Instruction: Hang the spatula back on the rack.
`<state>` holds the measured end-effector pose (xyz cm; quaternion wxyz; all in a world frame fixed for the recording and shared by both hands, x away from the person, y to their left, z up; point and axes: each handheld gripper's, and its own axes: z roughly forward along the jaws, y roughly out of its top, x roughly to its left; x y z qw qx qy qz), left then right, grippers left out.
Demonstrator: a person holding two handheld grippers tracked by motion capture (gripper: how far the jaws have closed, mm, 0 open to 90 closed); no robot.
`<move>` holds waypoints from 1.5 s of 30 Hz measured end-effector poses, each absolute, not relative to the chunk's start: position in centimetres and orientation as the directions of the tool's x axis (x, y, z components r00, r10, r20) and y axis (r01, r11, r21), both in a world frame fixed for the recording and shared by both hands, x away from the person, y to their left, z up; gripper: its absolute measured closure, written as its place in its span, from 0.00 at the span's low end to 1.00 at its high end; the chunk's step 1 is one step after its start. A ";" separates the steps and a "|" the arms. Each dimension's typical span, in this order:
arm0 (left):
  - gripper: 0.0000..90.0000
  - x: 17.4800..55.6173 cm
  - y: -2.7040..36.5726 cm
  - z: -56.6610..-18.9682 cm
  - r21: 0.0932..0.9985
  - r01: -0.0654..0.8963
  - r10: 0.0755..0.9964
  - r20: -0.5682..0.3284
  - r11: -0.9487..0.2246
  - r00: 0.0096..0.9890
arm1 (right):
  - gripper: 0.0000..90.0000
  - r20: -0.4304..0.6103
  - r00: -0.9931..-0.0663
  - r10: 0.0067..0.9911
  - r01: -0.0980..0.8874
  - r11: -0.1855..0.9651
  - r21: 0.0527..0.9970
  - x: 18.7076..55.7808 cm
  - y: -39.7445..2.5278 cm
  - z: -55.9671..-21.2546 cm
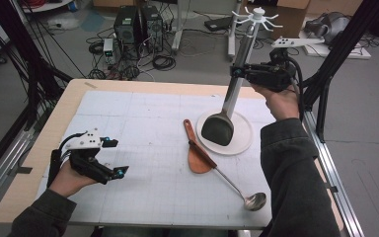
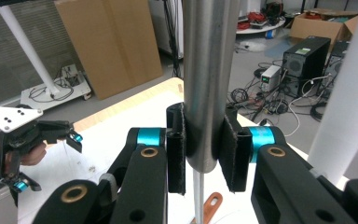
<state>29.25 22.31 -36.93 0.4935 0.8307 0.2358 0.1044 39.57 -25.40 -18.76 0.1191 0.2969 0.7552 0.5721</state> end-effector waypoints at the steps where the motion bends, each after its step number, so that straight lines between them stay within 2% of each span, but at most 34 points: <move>1: 0.02 29.2 22.3 -37.0 0.869 0.289 0.494 -0.061 -0.401 0.867 | 0.83 0.160 -0.795 0.585 0.312 0.169 0.935 39.6 -25.4 -18.8; 27: 0.02 29.3 22.2 -37.1 0.867 0.292 0.494 -0.062 -0.405 0.867 | 0.83 0.133 -0.753 0.644 0.327 0.192 0.925 40.4 -25.6 -19.6; 45: 0.02 29.3 22.2 -37.1 0.869 0.293 0.493 -0.066 -0.399 0.868 | 0.77 0.156 -0.730 0.665 0.317 0.127 0.940 39.6 -27.2 -20.4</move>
